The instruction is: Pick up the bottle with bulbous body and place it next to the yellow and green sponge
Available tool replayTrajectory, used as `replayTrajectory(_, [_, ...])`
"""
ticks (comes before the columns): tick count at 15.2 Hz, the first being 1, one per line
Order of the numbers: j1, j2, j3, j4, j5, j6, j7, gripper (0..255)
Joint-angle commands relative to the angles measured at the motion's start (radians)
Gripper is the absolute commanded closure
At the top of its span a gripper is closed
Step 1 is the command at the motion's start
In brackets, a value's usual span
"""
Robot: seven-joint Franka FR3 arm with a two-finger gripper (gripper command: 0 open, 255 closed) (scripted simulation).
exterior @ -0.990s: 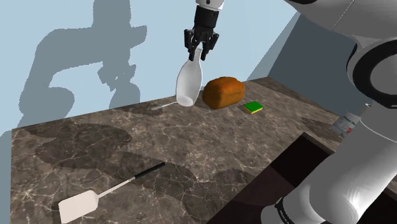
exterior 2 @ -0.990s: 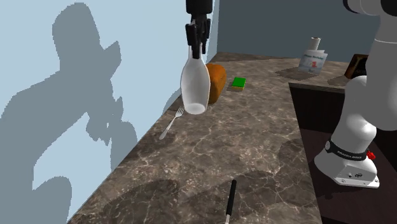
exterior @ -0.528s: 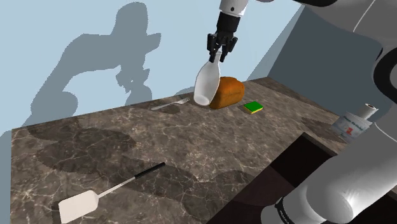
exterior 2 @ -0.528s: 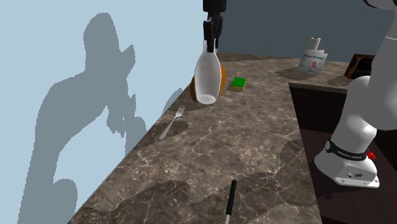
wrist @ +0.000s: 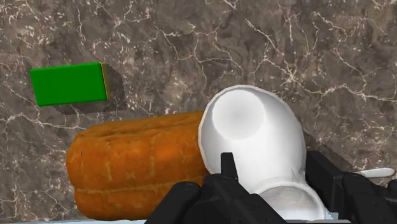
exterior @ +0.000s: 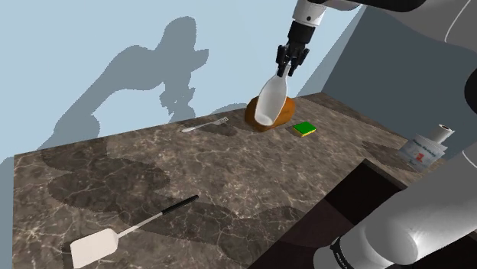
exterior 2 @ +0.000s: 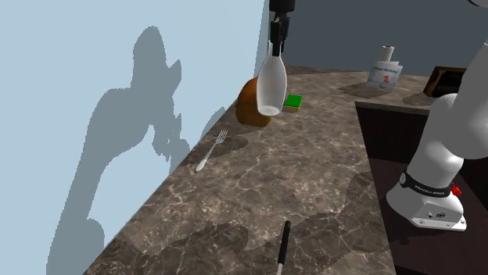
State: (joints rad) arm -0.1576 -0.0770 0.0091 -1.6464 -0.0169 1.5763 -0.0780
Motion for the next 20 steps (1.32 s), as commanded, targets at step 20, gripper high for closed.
replayTrajectory(20, [-0.242, 0.118, -0.274, 0.138, 0.015, -0.014, -0.515, 255])
